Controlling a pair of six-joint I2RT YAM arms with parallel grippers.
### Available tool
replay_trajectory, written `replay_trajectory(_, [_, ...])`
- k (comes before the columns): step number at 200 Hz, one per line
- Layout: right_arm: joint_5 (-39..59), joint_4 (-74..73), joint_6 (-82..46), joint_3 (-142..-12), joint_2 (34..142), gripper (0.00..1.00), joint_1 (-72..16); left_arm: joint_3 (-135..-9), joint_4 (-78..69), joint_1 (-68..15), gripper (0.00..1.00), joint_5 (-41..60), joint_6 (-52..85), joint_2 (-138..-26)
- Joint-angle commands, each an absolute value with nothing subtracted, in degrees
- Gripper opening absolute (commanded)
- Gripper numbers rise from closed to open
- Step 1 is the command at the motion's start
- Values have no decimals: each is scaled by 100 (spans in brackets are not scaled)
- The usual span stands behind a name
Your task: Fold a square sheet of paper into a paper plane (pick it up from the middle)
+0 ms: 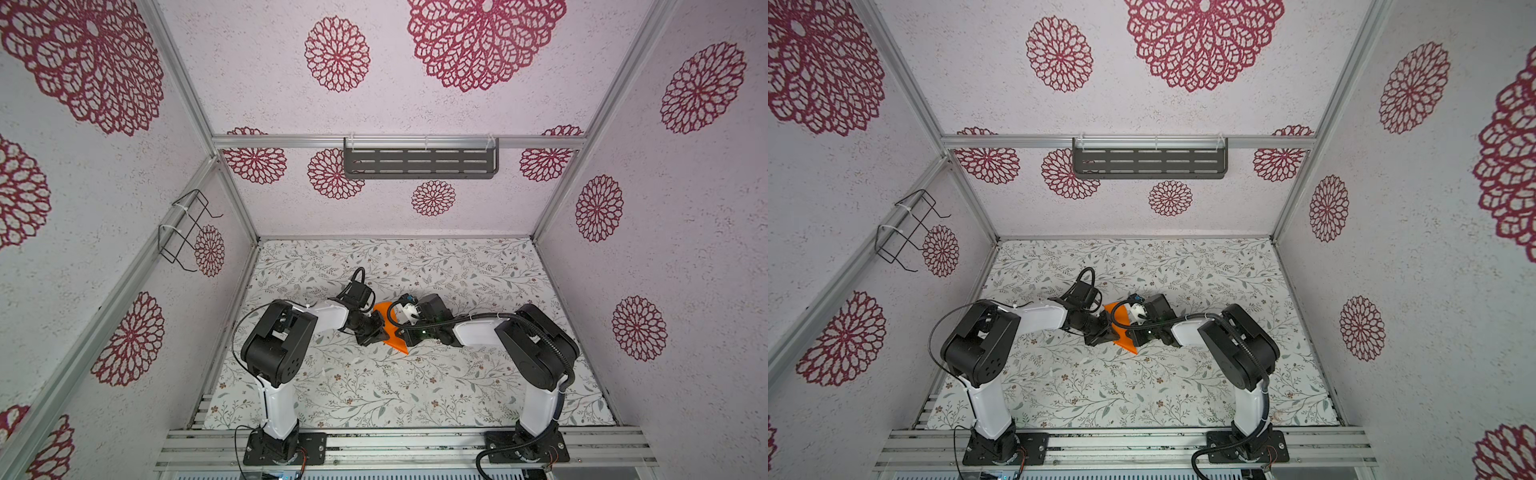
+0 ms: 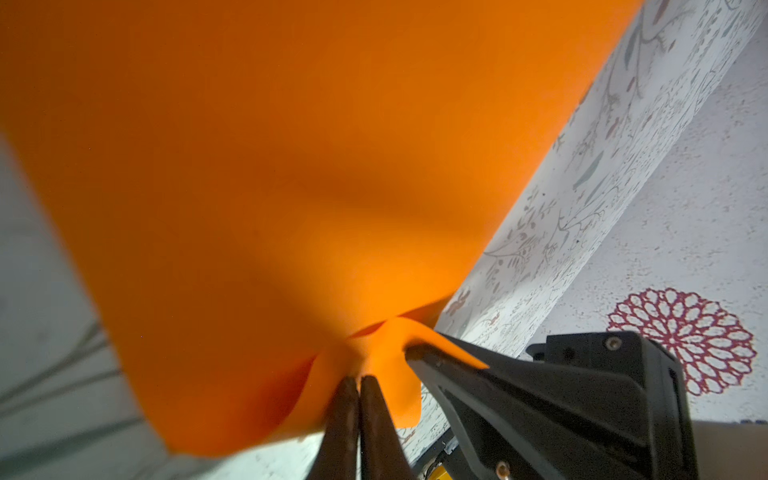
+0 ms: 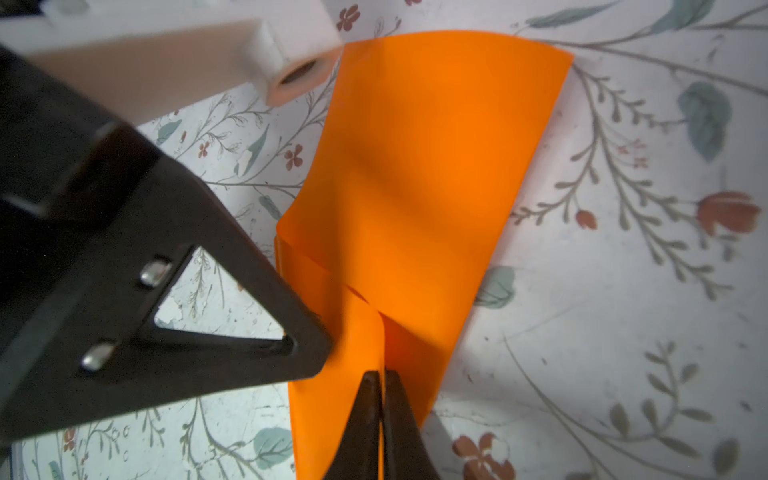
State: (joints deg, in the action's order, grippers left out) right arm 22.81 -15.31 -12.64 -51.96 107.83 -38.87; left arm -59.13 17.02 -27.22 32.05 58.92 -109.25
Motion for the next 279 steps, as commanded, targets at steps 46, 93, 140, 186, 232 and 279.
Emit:
replay_trajectory(46, [2181, -1121, -1294, -5247, 10985, 9, -3867, -6075, 2078, -2720, 8, 3000, 5755, -10671])
replay_trajectory(93, [2214, -1102, -1300, -5265, 10995, 8, -3867, -6384, 2215, -2648, 9, 2889, 5595, -10660])
replay_trajectory(140, [2218, -1089, -1286, -5282, 11004, 10, -3867, -6339, 2424, -2616, 10, 2761, 5529, -10754])
replay_trajectory(186, [2215, -1055, -1299, -5313, 11035, 13, -3867, -6327, 2656, -2613, 9, 2655, 5453, -10756])
replay_trajectory(232, [2227, -984, -1285, -5366, 11088, 15, -3872, -6346, 2773, -2620, 8, 2575, 5432, -10756])
replay_trajectory(279, [2191, -923, -1295, -5405, 11127, 17, -3867, -6337, 2878, -2616, 8, 2496, 5416, -10736])
